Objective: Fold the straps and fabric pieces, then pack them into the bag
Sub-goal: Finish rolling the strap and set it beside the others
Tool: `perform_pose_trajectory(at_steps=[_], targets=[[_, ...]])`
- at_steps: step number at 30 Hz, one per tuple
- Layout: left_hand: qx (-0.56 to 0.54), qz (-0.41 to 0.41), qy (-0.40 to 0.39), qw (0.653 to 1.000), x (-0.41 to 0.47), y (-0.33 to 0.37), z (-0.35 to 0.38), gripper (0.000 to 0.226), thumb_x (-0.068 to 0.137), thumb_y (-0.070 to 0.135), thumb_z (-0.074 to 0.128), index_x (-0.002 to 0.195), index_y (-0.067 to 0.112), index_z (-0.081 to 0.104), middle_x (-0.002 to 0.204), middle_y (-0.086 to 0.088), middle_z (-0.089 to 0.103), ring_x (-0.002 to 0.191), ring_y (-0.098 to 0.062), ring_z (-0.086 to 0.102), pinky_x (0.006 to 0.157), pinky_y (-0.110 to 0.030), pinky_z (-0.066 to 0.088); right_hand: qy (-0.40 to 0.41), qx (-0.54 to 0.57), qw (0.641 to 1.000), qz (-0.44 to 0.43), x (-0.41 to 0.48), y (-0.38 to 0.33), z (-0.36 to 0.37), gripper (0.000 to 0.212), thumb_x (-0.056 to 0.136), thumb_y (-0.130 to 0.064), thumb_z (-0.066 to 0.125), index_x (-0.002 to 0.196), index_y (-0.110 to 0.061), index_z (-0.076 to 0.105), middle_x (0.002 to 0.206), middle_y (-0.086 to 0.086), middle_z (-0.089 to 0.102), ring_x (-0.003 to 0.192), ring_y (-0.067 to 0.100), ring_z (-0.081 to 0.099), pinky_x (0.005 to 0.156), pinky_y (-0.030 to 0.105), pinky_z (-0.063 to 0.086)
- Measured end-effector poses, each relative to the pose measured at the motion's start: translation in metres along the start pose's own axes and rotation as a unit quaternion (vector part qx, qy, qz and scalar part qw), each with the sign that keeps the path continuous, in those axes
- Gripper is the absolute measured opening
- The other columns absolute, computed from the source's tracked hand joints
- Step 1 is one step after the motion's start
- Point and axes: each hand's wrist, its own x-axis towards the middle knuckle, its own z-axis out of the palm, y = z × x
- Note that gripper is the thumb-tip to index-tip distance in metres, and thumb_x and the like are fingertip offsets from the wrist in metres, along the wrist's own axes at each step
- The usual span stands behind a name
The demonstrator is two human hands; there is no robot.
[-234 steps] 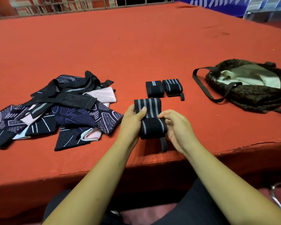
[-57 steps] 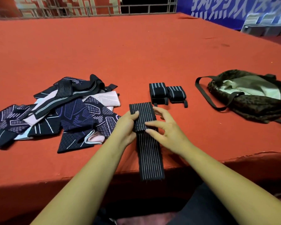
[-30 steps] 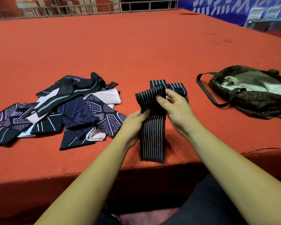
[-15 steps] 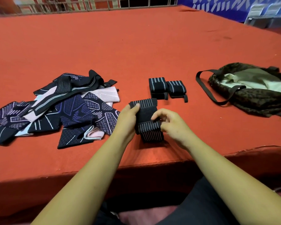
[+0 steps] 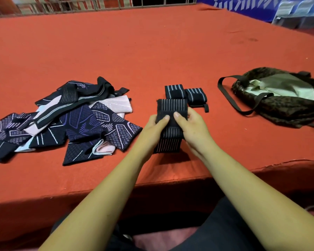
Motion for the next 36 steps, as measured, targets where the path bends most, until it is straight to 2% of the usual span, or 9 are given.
perform_pose_trajectory(at_steps=[4, 8, 12, 15, 17, 20, 26, 29, 36], targets=[[-0.013, -0.059, -0.100, 0.993, -0.004, -0.014, 0.001, 0.040, 0.102, 0.036, 0.049, 0.125, 0.005, 0.060, 0.113, -0.025, 0.069, 0.092, -0.035, 0.070, 0.067, -0.034, 0.059, -0.011, -0.004, 0.998, -0.060, 0.007, -0.010, -0.015, 0.017, 0.098, -0.006, 0.056, 0.110, -0.015, 0.063, 0.107, 0.002, 0.072, 0.101, 0.014, 0.068, 0.089, 0.031, 0.055], [-0.156, -0.104, -0.062, 0.980, 0.000, -0.015, 0.002, 0.028, 0.104, 0.020, 0.042, 0.108, 0.002, 0.064, 0.088, -0.014, 0.076, 0.074, -0.022, 0.074, 0.056, -0.020, 0.056, -0.063, -0.064, 0.994, -0.068, -0.001, -0.004, -0.024, 0.022, 0.093, -0.003, 0.061, 0.102, -0.023, 0.067, 0.100, -0.005, 0.071, 0.097, 0.009, 0.065, 0.093, 0.029, 0.051], [-0.294, -0.125, -0.029, 0.947, 0.007, -0.014, 0.000, 0.031, 0.099, 0.008, 0.036, 0.105, -0.004, 0.063, 0.094, -0.019, 0.072, 0.076, -0.024, 0.073, 0.063, -0.029, 0.060, -0.123, -0.131, 0.983, -0.033, -0.012, 0.001, -0.034, 0.035, 0.087, 0.016, 0.057, 0.097, -0.016, 0.068, 0.101, -0.008, 0.063, 0.081, -0.006, 0.062, 0.076, 0.008, 0.045], [-0.350, -0.136, -0.034, 0.926, 0.007, -0.011, -0.001, 0.042, 0.100, 0.022, 0.035, 0.118, -0.010, 0.057, 0.107, -0.025, 0.069, 0.086, -0.033, 0.072, 0.071, -0.041, 0.062, -0.118, -0.188, 0.974, -0.037, -0.014, 0.008, -0.042, 0.040, 0.085, 0.015, 0.058, 0.094, -0.022, 0.072, 0.120, 0.005, 0.060, 0.093, 0.010, 0.068, 0.078, 0.020, 0.055], [-0.303, -0.131, -0.045, 0.943, 0.008, -0.012, 0.003, 0.045, 0.102, 0.029, 0.041, 0.123, -0.007, 0.058, 0.115, -0.026, 0.067, 0.091, -0.033, 0.070, 0.073, -0.042, 0.061, -0.112, -0.216, 0.970, -0.024, -0.012, 0.013, -0.046, 0.047, 0.086, 0.011, 0.057, 0.089, -0.033, 0.073, 0.113, 0.007, 0.067, 0.091, 0.030, 0.069, 0.079, 0.047, 0.056], [-0.204, -0.086, -0.027, 0.975, 0.013, -0.013, 0.014, 0.026, 0.101, 0.014, 0.046, 0.116, 0.000, 0.062, 0.104, -0.018, 0.069, 0.082, -0.025, 0.071, 0.066, -0.035, 0.060, -0.118, -0.254, 0.960, -0.013, -0.009, 0.018, -0.049, 0.060, 0.081, 0.017, 0.048, 0.093, -0.037, 0.072, 0.098, 0.008, 0.073, 0.088, 0.050, 0.064, 0.075, 0.060, 0.052], [-0.186, -0.026, 0.007, 0.982, 0.036, -0.005, 0.031, 0.034, 0.099, 0.000, 0.047, 0.133, -0.001, 0.049, 0.121, -0.020, 0.064, 0.102, -0.029, 0.067, 0.083, -0.046, 0.059, -0.040, 0.026, 0.995, 0.091, -0.001, 0.005, -0.051, 0.031, 0.090, 0.001, 0.045, 0.117, -0.012, 0.051, 0.077, 0.006, 0.065, 0.064, 0.032, 0.066, 0.070, 0.053, 0.057], [-0.178, -0.027, 0.003, 0.984, 0.049, -0.004, 0.039, 0.033, 0.098, 0.000, 0.049, 0.131, 0.001, 0.051, 0.112, -0.015, 0.067, 0.094, -0.024, 0.068, 0.075, -0.042, 0.060, 0.013, -0.006, 0.996, 0.089, 0.011, 0.008, -0.053, 0.022, 0.100, -0.021, 0.054, 0.113, -0.011, 0.040, 0.086, 0.015, 0.068, 0.053, 0.025, 0.064, 0.048, 0.033, 0.053], [-0.184, -0.019, -0.004, 0.983, 0.094, 0.011, 0.058, 0.015, 0.097, 0.006, 0.054, 0.109, 0.002, 0.062, 0.094, -0.011, 0.071, 0.083, -0.020, 0.070, 0.073, -0.037, 0.061, 0.044, -0.074, 0.994, 0.063, 0.052, 0.018, -0.072, 0.011, 0.097, -0.009, 0.055, 0.095, -0.015, 0.046, 0.071, 0.010, 0.062, 0.039, 0.011, 0.049, 0.038, 0.024, 0.038]])
